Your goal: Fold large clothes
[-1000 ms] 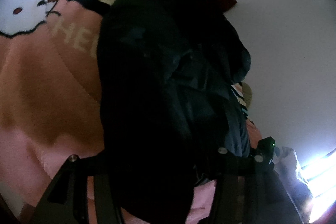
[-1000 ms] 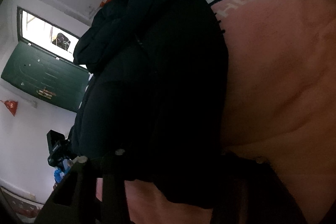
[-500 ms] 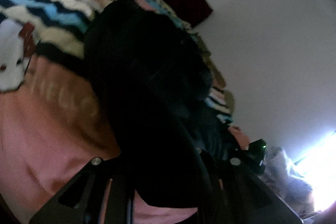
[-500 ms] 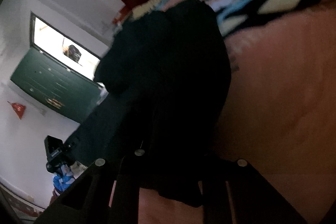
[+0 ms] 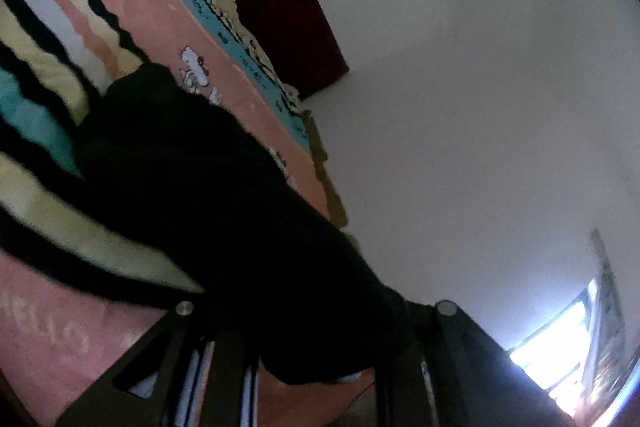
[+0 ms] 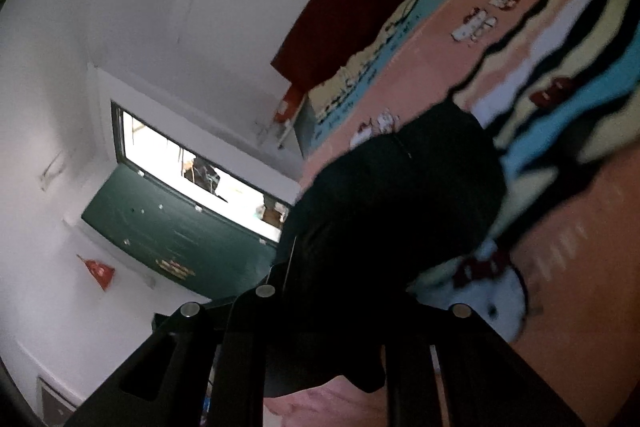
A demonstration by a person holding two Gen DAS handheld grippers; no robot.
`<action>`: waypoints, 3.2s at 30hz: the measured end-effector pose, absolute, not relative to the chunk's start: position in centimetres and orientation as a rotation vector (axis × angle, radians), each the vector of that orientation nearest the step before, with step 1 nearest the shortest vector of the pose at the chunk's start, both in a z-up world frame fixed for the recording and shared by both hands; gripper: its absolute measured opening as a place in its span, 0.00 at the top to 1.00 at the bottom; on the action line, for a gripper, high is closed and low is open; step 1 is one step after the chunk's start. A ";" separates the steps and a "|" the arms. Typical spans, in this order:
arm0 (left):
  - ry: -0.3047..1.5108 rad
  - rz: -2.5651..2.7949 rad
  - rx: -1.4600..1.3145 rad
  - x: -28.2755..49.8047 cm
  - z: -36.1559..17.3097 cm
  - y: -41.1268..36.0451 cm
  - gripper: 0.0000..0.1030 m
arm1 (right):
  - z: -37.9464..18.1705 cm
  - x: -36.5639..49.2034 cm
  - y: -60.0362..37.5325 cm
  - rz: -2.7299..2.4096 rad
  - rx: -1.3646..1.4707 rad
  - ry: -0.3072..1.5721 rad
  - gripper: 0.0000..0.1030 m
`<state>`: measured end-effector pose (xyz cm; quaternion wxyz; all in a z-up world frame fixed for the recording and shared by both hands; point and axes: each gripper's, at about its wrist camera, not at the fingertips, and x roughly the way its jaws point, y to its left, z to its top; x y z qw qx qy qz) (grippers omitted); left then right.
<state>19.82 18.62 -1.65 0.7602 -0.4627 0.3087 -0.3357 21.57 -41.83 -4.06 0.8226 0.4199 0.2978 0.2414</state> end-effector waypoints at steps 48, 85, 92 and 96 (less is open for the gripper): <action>0.677 -0.424 -1.280 54.4 -6.3 23.4 0.47 | -7.4 53.8 -41.0 0.094 0.858 0.647 0.28; 1.072 -0.226 -0.089 66.4 -12.2 -4.1 0.34 | -12.5 64.8 -24.6 0.196 0.152 0.968 0.23; 1.077 -0.228 -0.058 64.9 -11.4 -3.9 0.34 | -12.8 63.7 -24.4 0.192 0.157 0.965 0.23; 1.027 -0.200 0.028 63.4 -9.2 -1.7 0.34 | -10.7 62.6 -25.4 0.207 0.151 0.965 0.23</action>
